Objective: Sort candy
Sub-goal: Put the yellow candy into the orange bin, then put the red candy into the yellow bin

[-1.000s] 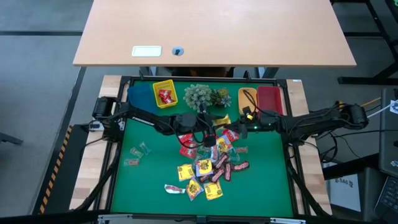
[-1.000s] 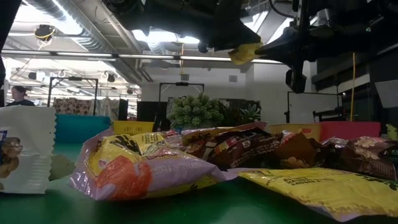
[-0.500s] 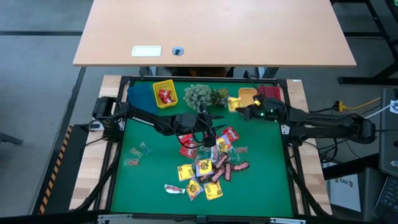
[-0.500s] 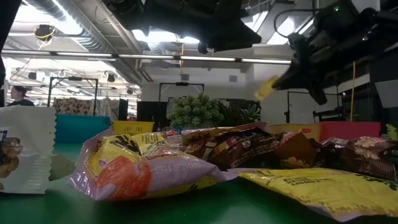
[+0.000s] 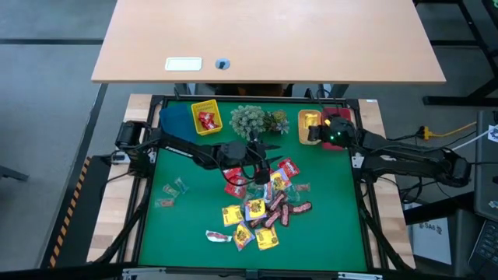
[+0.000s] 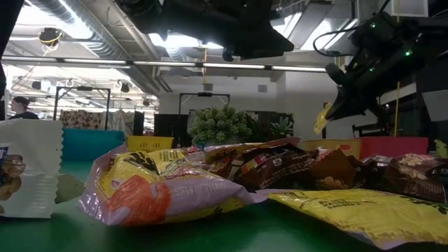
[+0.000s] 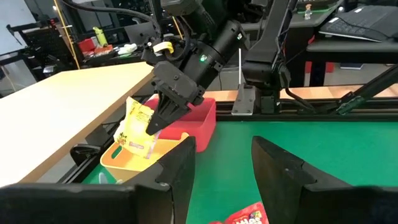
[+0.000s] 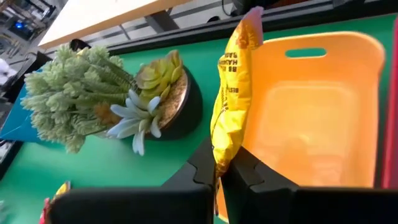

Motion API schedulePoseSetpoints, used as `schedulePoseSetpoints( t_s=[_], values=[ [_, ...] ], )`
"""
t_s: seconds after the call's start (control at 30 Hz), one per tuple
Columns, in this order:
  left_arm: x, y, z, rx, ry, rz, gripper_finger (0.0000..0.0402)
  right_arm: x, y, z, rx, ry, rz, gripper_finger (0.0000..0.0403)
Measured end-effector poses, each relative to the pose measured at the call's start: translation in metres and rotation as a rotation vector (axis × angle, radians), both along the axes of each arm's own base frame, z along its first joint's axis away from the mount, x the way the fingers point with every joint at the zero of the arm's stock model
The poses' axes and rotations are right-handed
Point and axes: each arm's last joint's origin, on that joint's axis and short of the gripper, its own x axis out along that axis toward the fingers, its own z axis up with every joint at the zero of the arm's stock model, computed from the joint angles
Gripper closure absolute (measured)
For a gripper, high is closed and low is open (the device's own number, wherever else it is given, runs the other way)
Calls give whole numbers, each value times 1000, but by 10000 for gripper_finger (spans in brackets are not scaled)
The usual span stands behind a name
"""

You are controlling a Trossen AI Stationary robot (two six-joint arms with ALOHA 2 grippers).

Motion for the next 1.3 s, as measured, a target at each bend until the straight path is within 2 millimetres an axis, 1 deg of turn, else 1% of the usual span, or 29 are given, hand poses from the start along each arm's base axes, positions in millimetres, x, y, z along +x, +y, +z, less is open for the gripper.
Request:
schedulePoseSetpoints(
  t_s=[0.17,0.27,0.43,0.57,0.73,0.87,0.97,1.07,1.2,1.3],
  values=[
    [0,-2,-2,1,16,-4,258,0,0,0,0,1,-1,377],
    [0,-4,-1,6,17,-10,258,0,0,0,1,3,-1,358],
    [-1,-5,-3,9,29,-10,258,0,0,0,-5,8,5,299],
    [-1,-3,-4,22,42,53,258,0,0,0,-7,10,6,248],
    [-7,-1,3,38,65,129,258,0,0,0,-7,11,7,209],
    [-17,-3,12,5,121,137,258,0,0,0,-7,11,7,197],
    [-27,-8,13,-39,204,138,258,0,0,0,-6,11,9,197],
    [-36,-15,5,-88,315,139,258,0,1,-1,2,10,22,197],
    [-49,-27,-12,-166,506,133,258,0,1,-1,3,10,23,197],
    [-61,-35,-22,-220,628,164,258,0,1,-1,3,11,23,197]
  ],
)
